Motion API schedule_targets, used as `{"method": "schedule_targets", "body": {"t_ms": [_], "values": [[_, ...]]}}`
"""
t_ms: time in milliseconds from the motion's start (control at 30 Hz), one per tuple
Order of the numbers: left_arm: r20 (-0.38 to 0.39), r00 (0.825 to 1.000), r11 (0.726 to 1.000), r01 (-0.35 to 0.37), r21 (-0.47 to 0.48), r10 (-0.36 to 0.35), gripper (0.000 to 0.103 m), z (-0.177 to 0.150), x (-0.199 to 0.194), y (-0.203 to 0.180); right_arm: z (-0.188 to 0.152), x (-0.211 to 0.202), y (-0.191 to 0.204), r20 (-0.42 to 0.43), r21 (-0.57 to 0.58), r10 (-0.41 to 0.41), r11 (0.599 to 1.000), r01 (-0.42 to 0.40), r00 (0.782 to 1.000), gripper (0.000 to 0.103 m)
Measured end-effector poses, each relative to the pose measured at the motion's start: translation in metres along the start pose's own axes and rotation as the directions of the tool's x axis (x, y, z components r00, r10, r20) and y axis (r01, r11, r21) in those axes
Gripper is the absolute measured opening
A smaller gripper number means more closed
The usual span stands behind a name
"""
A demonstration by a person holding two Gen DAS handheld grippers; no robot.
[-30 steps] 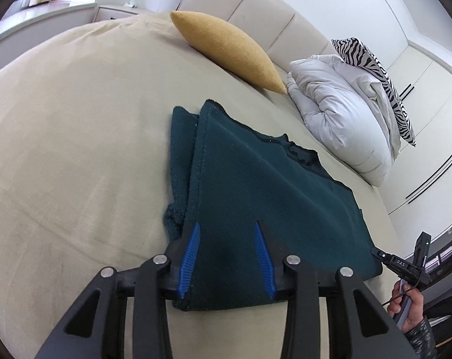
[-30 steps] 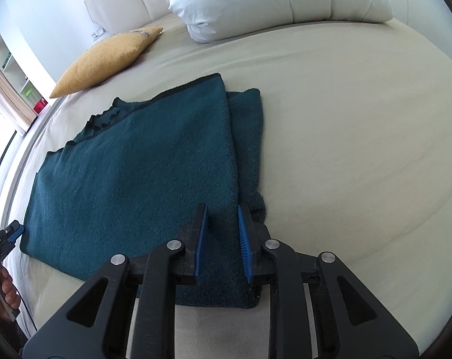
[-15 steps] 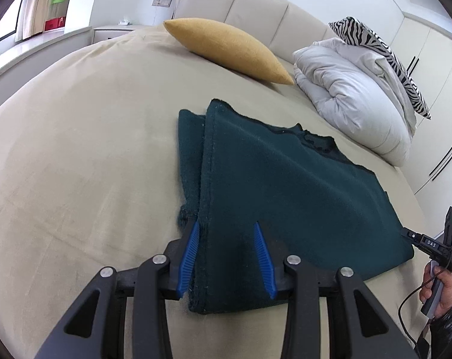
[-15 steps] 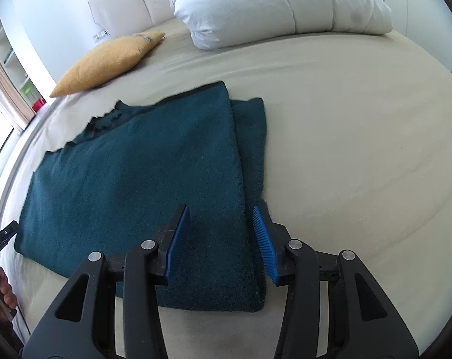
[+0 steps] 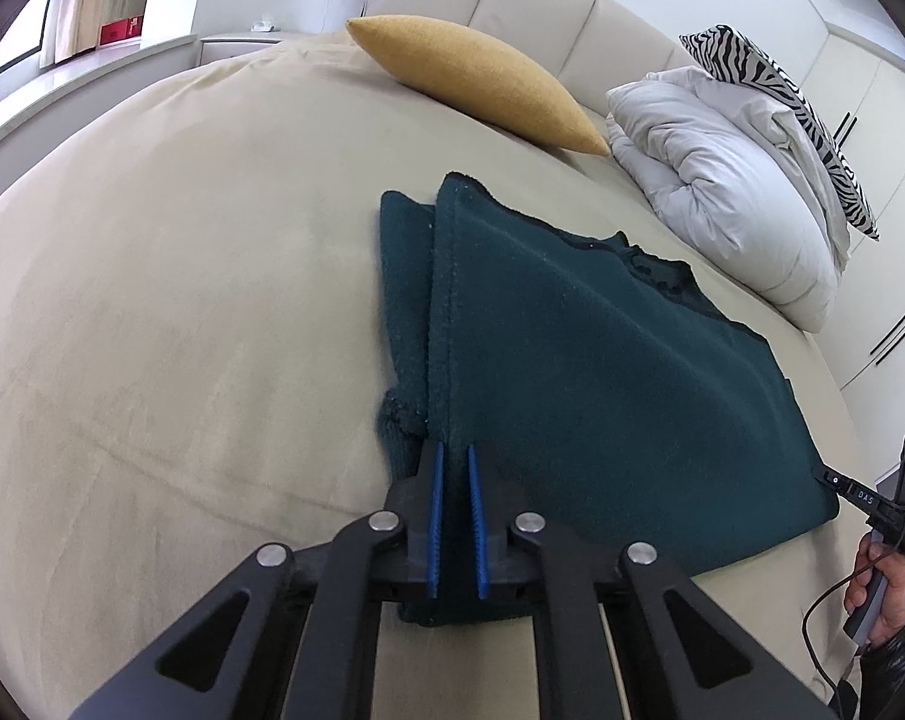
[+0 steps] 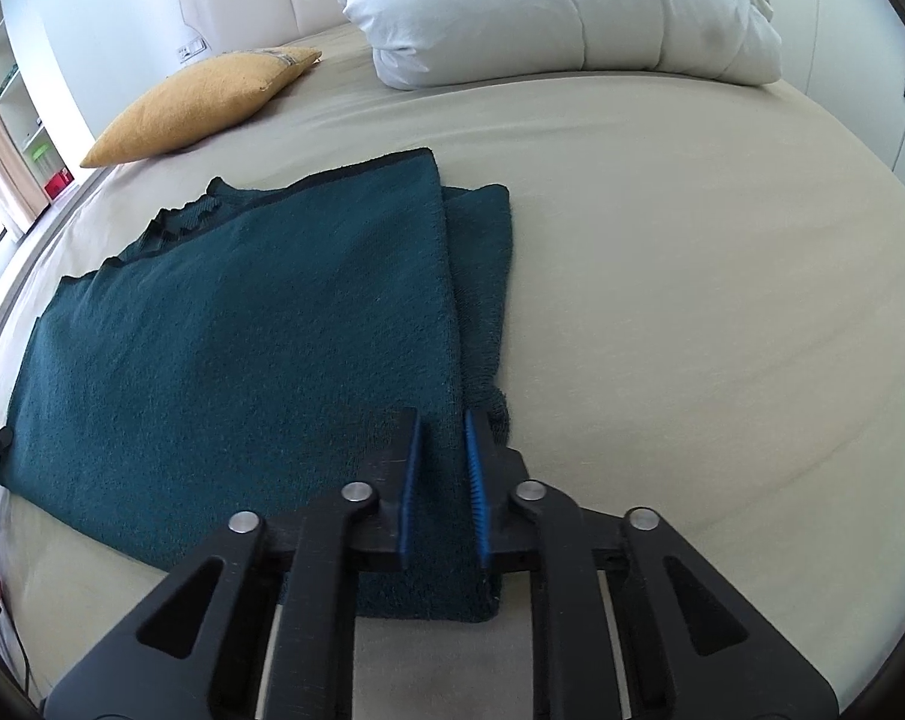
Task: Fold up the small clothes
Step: 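Grasp the folded edge of the sweater with both grippers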
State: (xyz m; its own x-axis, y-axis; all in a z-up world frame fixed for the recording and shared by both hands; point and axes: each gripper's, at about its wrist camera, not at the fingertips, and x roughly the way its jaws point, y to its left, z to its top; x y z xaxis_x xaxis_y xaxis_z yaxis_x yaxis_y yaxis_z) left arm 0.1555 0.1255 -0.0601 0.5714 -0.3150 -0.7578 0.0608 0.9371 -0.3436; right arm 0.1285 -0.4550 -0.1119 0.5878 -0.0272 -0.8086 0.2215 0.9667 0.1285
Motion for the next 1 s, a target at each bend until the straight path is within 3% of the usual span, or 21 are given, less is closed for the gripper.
{"method": "schedule_targets", "body": {"t_ms": [1000], "values": [[-0.020,1.000,1.000,-0.004,-0.001,0.004,0.011,-0.016,-0.002,0.005,-0.011,0.003,-0.010,-0.014,0.056,0.018,0.998,-0.017,1.000,0.006]]}}
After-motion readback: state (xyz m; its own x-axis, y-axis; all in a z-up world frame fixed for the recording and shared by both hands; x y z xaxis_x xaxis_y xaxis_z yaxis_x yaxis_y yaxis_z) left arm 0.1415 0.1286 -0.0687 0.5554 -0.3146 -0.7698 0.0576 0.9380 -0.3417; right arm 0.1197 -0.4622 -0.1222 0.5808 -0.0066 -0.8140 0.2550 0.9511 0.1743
